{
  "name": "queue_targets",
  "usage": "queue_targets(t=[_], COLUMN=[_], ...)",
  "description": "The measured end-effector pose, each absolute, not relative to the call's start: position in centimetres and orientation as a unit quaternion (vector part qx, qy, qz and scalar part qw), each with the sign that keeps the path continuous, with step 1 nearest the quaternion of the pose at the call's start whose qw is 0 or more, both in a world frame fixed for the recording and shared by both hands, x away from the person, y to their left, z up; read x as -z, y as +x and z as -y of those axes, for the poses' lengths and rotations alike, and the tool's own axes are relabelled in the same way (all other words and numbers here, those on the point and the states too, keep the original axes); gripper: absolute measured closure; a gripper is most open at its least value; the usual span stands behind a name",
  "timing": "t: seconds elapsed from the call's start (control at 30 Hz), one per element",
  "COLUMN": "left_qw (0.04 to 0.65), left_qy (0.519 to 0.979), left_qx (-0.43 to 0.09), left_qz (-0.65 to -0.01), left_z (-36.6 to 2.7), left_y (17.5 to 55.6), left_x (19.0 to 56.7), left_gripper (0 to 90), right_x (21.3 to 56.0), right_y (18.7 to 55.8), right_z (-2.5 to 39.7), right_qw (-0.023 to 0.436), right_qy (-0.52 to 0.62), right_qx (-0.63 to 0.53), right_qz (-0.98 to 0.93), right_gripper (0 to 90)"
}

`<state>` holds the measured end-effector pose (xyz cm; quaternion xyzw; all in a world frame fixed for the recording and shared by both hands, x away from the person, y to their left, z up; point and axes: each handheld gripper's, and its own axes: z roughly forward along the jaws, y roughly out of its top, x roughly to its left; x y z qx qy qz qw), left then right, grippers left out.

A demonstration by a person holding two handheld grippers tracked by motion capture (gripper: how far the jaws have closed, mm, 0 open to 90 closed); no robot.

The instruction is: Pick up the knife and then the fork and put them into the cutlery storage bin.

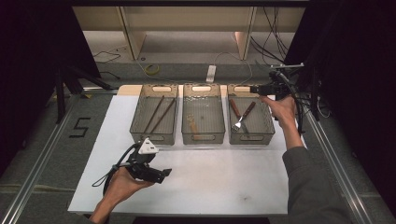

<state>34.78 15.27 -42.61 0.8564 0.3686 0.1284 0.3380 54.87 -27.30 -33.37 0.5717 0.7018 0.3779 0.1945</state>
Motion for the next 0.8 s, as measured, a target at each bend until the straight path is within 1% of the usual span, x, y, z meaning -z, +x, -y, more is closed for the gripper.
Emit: queue_targets(t=[0.3,0.5,0.8], left_qw=[0.348,0.354,0.379], left_qy=[0.850,0.849,0.840], left_qx=[-0.129,-0.128,-0.129], left_qz=[-0.373,-0.371,-0.367], left_z=[-15.4,-15.5,-15.5], left_y=[34.7,34.8,34.6], left_x=[42.5,42.4,42.1], left_gripper=[15.6,15.5,15.6], right_x=[33.0,33.2,34.1], right_y=[52.8,49.8,44.8], right_z=[26.8,26.0,24.7], right_qw=[0.178,0.167,0.153], right_qy=[0.537,0.503,0.461], right_qx=[-0.411,-0.444,-0.490], right_qz=[-0.715,-0.723,-0.724], right_gripper=[18.4,18.5,18.6])
